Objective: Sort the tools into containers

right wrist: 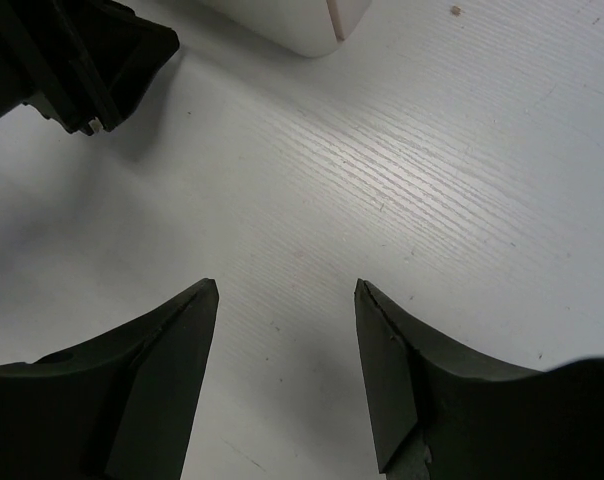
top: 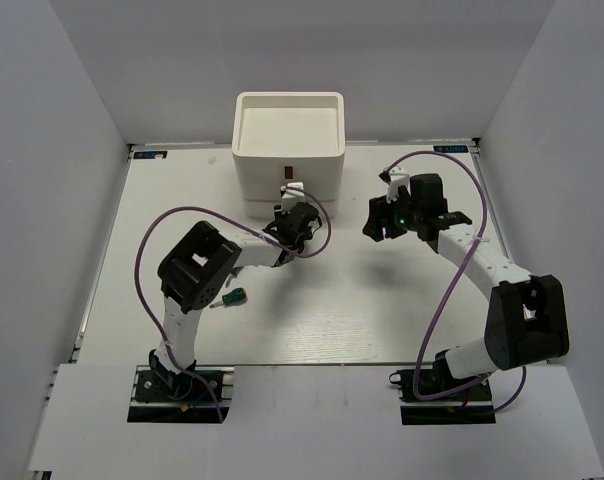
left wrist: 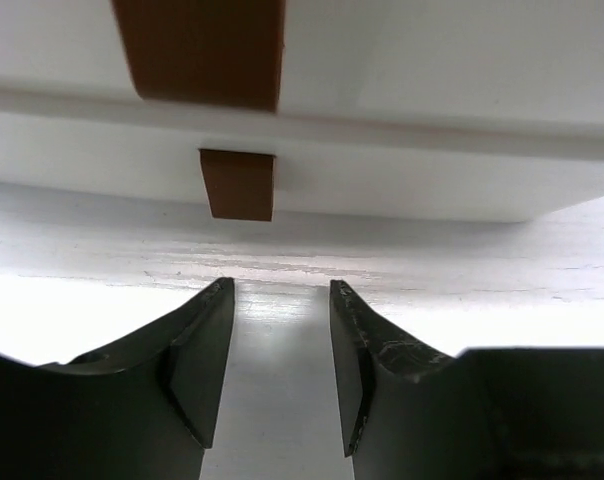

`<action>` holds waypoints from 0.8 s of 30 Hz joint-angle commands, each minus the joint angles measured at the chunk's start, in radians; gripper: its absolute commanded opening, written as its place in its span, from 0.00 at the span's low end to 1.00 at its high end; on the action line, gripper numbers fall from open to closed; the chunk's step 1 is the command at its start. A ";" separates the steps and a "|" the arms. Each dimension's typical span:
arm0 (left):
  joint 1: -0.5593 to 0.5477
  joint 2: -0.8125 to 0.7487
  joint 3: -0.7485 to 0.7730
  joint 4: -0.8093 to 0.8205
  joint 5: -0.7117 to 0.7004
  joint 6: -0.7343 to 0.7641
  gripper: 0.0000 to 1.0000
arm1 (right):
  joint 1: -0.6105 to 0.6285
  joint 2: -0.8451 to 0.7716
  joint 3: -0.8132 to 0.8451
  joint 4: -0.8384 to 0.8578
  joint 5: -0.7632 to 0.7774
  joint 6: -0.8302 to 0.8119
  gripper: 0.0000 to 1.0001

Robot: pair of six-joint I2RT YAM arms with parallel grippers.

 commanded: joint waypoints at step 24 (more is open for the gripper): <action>-0.001 0.022 0.051 0.099 -0.126 0.067 0.27 | -0.031 0.005 0.003 -0.001 -0.033 -0.008 0.63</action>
